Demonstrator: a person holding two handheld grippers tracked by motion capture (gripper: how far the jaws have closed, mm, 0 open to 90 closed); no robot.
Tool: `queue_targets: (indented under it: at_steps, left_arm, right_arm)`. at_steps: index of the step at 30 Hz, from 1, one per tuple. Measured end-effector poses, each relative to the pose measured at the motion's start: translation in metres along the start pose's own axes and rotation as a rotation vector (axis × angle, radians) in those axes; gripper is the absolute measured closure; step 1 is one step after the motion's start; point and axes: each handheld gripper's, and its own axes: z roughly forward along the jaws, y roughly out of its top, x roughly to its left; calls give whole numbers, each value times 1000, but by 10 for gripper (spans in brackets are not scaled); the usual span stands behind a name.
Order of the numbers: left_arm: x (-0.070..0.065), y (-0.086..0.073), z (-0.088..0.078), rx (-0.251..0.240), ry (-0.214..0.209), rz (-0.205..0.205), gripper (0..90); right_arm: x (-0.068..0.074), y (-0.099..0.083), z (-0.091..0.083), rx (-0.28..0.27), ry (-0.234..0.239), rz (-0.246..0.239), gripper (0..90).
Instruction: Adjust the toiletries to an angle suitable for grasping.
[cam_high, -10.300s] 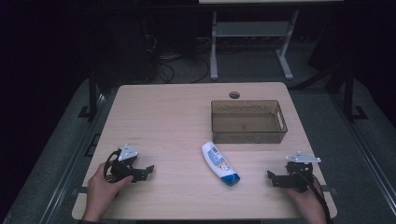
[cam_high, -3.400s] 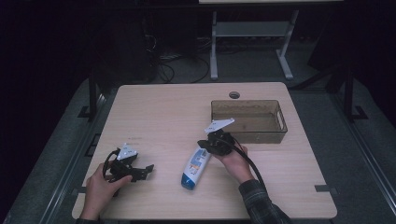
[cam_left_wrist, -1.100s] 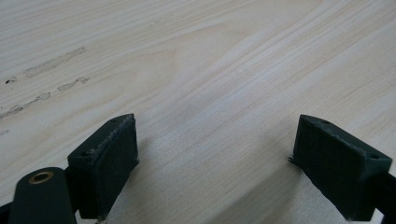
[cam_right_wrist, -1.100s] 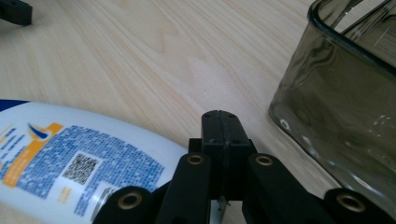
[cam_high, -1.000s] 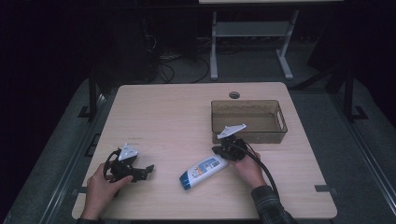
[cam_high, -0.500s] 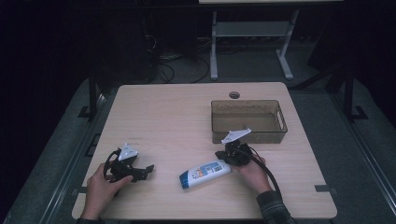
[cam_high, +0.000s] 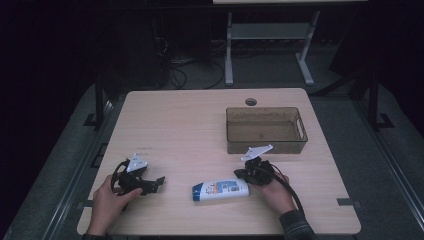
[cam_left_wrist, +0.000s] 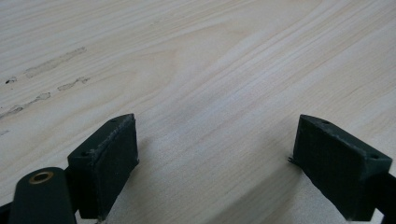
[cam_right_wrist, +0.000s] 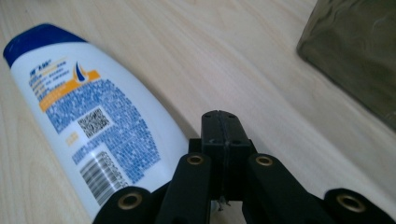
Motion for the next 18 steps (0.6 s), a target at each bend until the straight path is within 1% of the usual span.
queue_targets:
  at_steps: [1,4,7,10,18]
  left_arm:
    - [0,0,0,0,0,0,127]
    - [0,0,0,0,0,0,127]
    - [0,0,0,0,0,0,127]
    - [0,0,0,0,0,0,127]
    - [0,0,0,0,0,0,127]
  right_arm:
    - [1,-3,-1,0,1,10,899]
    - [4,-8,-5,6,8,12,899]
    - [6,-12,-7,5,15,8,899]
    - [11,-17,-11,2,23,9,899]
    - [18,-25,-15,12,33,8,900]
